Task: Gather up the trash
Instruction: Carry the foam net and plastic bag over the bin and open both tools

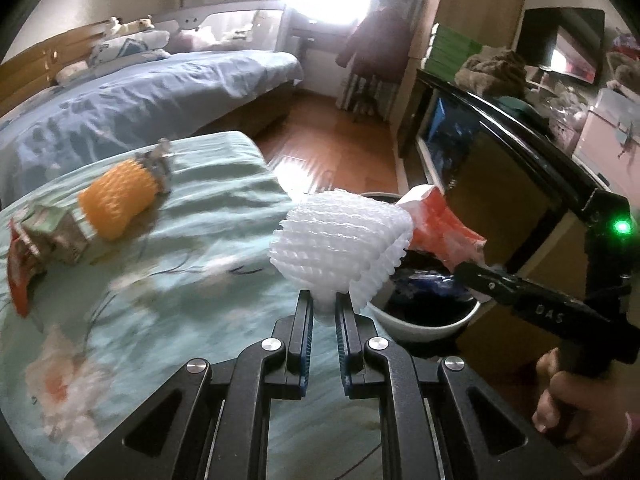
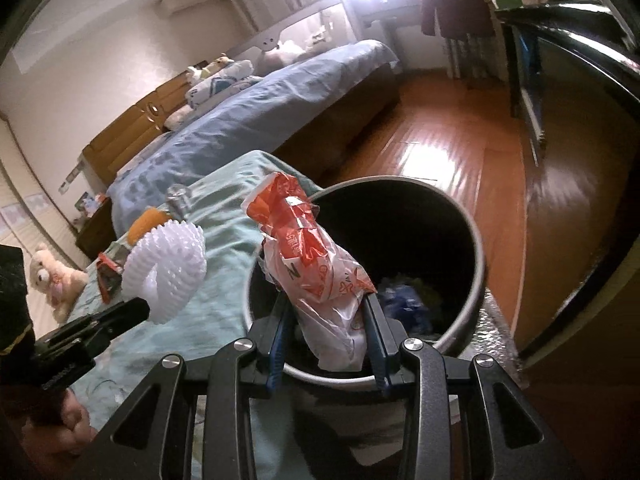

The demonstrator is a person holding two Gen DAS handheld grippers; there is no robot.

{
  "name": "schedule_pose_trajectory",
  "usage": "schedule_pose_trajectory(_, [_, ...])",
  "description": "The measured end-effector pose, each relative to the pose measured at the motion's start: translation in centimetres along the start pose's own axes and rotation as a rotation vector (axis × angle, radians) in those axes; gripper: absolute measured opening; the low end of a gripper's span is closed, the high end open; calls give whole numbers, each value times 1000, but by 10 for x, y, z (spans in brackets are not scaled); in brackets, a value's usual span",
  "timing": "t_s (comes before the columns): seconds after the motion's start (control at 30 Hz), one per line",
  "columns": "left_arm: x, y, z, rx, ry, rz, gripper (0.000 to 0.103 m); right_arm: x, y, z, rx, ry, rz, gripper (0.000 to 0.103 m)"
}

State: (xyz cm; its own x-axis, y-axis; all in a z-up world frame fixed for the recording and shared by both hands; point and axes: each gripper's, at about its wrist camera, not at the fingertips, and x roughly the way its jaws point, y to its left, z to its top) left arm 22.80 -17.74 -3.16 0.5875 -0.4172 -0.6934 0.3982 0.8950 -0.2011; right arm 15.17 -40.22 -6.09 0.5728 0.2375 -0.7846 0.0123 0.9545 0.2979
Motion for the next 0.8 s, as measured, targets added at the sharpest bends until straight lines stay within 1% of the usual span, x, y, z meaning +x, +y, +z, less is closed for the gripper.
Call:
schedule_pose_trajectory(0.33, [31,-27,14,56,26,-18,10,7,-23,10,27,3,-38,35])
schedule_pose_trajectory(0.8, [60,-41,25,79,71,-29,10,21,-35,21,34,34,-57,36])
